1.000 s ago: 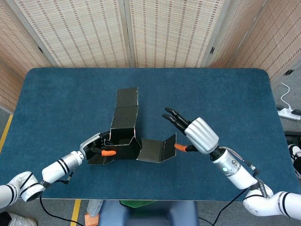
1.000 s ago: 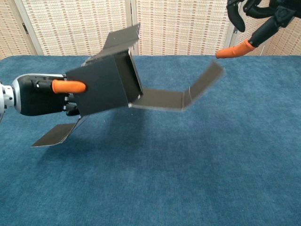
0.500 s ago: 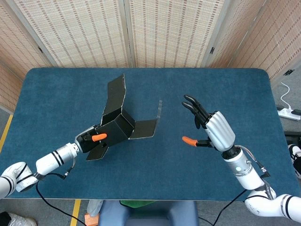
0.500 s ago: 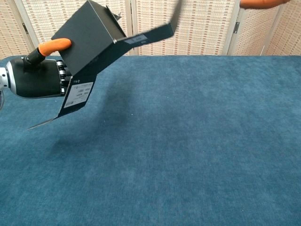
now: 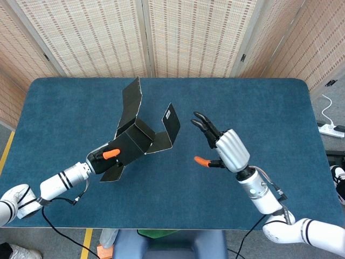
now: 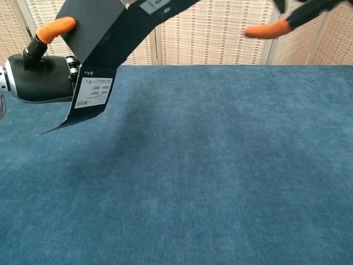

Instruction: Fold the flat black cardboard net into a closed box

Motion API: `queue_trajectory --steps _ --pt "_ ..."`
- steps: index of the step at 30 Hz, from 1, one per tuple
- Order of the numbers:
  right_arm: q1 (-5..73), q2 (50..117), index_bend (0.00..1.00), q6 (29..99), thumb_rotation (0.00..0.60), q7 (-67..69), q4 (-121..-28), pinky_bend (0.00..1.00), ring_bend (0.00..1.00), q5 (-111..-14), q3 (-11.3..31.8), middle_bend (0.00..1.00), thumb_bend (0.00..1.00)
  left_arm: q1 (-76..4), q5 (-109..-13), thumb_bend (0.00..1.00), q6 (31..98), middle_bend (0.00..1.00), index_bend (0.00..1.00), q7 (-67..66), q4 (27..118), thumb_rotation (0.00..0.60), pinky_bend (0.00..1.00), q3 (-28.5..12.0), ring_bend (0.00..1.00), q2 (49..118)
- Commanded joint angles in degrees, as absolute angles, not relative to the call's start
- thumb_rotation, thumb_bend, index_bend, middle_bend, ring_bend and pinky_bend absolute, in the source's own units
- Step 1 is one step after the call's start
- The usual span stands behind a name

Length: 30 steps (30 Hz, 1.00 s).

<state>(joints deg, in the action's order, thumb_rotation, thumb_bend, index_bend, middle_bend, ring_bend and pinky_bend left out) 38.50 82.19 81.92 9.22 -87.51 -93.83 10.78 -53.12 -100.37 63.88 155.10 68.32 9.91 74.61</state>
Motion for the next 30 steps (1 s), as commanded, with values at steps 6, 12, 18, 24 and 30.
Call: queue_trajectory --steps 6,12,18,24,30 --pt "45.5 92.1 0.0 77.3 0.6 5.4 -81.7 1.0 0.7 -91.2 16.5 0.02 0.06 -53.3 -101.1 0.2 65.6 0.3 0.31 151.5 69.9 0.6 0.74 10.6 0.52 74.2" --pt "47.2 91.8 0.0 76.3 0.6 3.2 -82.6 1.0 0.71 -91.4 17.5 0.06 0.06 -53.1 -101.0 0.2 64.5 0.3 0.31 148.0 68.3 0.6 0.74 11.8 0.52 75.5" --pt "47.1 89.7 0.0 75.5 0.6 2.4 -85.1 1.0 0.71 -91.6 17.1 0.09 0.06 -52.6 -100.5 0.2 64.2 0.3 0.31 146.8 66.7 0.6 0.74 12.6 0.52 76.7" --pt "46.3 87.6 0.0 76.2 0.6 1.0 -87.0 1.0 0.72 -91.9 16.8 0.11 0.06 -52.3 -100.8 0.2 64.6 0.3 0.31 144.9 65.4 0.6 0.74 13.3 0.52 77.3" --pt "47.0 88.4 0.0 75.6 0.6 -0.8 -86.2 1.0 0.72 -91.7 17.0 0.13 0.06 -53.1 -100.8 0.2 63.6 0.3 0.31 141.8 66.0 0.6 0.74 13.4 0.52 77.2"
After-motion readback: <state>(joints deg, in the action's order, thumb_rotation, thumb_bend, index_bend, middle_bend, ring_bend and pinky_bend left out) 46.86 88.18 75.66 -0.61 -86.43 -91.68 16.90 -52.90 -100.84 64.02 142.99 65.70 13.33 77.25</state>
